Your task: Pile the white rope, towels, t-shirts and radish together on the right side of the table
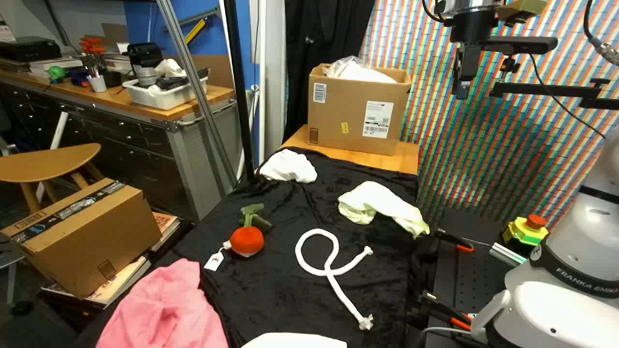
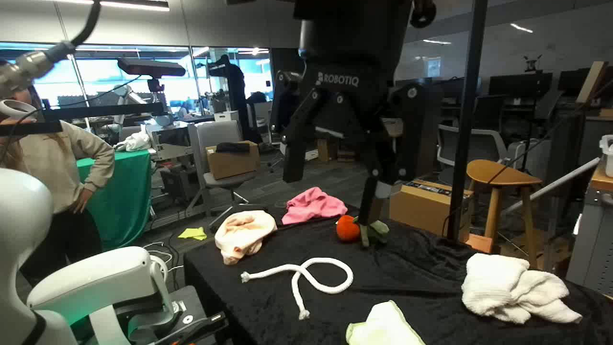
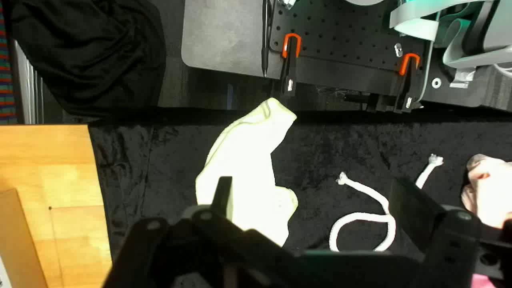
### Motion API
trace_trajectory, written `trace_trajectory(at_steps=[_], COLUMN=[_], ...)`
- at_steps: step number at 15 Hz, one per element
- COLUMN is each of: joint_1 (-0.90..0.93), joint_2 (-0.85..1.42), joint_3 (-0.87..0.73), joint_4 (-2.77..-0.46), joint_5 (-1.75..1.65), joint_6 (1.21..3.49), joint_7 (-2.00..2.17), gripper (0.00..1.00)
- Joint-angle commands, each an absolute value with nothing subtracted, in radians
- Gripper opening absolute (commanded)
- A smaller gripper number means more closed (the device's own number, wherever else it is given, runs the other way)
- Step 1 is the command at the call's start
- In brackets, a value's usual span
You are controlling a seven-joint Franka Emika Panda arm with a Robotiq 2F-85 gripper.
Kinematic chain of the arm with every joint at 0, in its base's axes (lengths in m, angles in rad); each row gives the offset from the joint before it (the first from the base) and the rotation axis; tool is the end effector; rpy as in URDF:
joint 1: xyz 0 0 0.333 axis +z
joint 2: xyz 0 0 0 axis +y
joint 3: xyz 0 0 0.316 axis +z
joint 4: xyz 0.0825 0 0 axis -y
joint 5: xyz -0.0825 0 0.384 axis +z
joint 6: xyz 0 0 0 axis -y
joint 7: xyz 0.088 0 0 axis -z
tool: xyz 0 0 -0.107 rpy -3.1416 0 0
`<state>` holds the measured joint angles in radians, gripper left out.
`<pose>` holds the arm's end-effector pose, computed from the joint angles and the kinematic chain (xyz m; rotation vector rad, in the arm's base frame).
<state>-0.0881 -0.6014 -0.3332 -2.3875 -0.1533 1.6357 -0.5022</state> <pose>0.3170 -0.1732 0.5057 -3.0187 -0.2661 0.2168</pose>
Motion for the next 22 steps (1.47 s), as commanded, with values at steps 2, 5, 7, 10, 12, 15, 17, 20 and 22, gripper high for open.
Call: trace_trajectory(at_steps=[2,5,7,10,12,15,17,20,22], joint_1=[-0.098,-0.098,-0.092,-0.073,-0.054,-0.020,0.007,0.042,0.060], joint_2=[-0.600,-0.601,-0.598,-0.586,-0.571,-0.538,-0.502,-0.432,-0.389], joint_3=[-0.325,-0.323,-0.309,-0.259,-0.219,-0.164,-0.131,-0.080,-0.054], joint_4=[-2.382,-2.383,-2.396,-2.438,-2.470,-2.506,-2.524,-2.536,-2.541], joint_5=[-0.149,-0.150,-0.149,-0.151,-0.145,-0.121,-0.091,-0.037,-0.002], joint_6=[1.635,1.638,1.649,1.700,1.742,1.798,1.842,1.923,1.982], joint_7=[-0.507,-0.503,-0.491,-0.450,-0.422,-0.382,-0.348,-0.282,-0.250], gripper=[1.00,1.00,1.00,1.00,1.00,1.00,1.00,1.00,1.00])
